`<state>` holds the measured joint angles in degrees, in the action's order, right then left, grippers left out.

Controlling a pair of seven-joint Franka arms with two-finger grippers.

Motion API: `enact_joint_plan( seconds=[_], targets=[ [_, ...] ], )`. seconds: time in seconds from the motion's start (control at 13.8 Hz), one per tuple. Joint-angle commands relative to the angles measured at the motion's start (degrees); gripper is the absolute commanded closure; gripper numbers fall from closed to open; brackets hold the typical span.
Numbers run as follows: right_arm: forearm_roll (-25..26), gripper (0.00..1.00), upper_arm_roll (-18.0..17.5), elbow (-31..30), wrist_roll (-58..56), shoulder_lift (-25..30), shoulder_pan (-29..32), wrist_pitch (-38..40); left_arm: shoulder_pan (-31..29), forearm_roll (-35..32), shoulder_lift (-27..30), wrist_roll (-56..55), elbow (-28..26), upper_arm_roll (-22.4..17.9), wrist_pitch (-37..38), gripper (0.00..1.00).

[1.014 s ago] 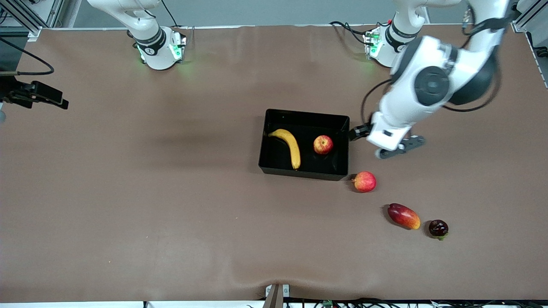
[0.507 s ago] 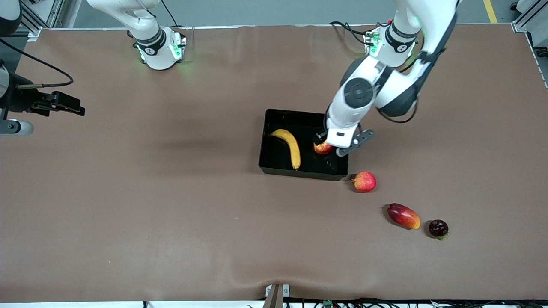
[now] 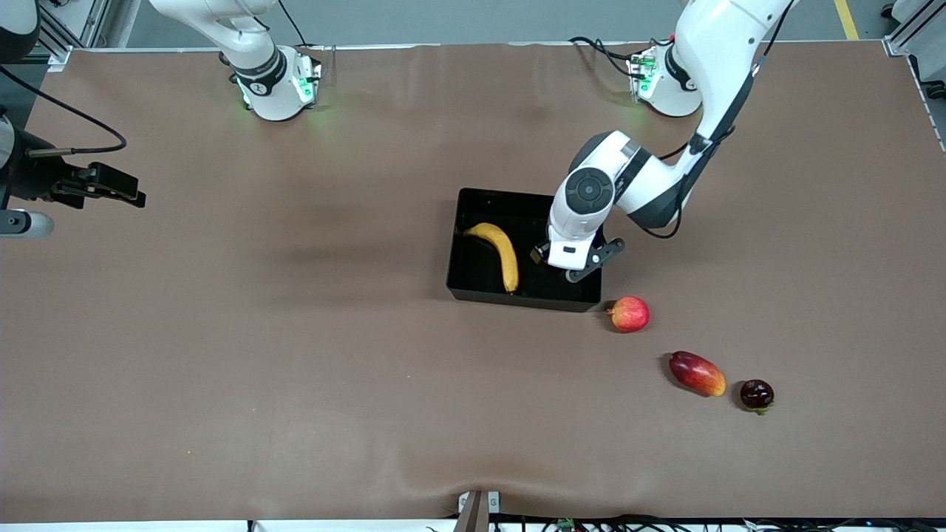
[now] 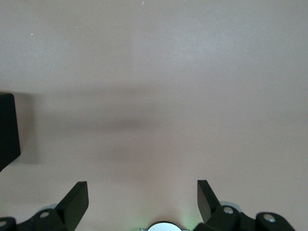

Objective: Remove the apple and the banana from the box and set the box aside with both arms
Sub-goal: 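Lower the left gripper into the tray and grasp the red apple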

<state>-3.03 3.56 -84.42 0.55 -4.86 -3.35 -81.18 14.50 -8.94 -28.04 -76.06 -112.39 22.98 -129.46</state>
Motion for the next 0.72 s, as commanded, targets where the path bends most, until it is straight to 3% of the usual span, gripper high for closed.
enact_joint_plan(
  seconds=[0.0, 0.14, 0.22, 0.29, 0.36, 0.51, 0.65],
  targets=[
    [-0.05, 0.0, -0.05, 0.57, 0.33, -0.32, -0.52, -0.55, 0.45, -1.78, -2.54, -2.25, 0.68, 0.04, -2.19, 0.0],
    [0.12, 0.0, 0.04, 0.57, 0.33, -0.41, -0.78, -1.26, 0.36, -1.87, -3.51, -2.25, 0.77, 0.04, -2.72, 0.0],
    [0.04, 0.0, 0.04, 0.57, 0.42, -0.32, -0.78, -1.26, 0.36, -1.79, -3.6, -2.25, 0.95, 0.04, -2.73, 0.37],
    [-0.14, 0.0, -0.04, 0.57, 0.42, -0.23, -0.69, -1.26, 0.18, -1.78, -3.6, -2.25, 1.21, 0.04, -2.73, 0.81],
    [-0.23, 0.0, -0.05, 0.66, 0.42, -0.23, -0.69, -1.26, -0.34, -1.87, -3.08, -1.99, 1.3, 0.04, -2.64, 1.0],
    [0.03, 0.0, -0.05, 0.74, 0.51, -0.23, -1.3, -1.35, -0.52, -1.87, -2.02, -1.46, 3.39, -0.22, -1.59, 1.0],
    [-0.14, 0.0, -0.05, 1.88, 0.51, -0.23, -1.4, -1.44, -0.7, -1.87, -1.49, -1.28, 9.35, -0.39, 3.74, 1.0]
  ],
)
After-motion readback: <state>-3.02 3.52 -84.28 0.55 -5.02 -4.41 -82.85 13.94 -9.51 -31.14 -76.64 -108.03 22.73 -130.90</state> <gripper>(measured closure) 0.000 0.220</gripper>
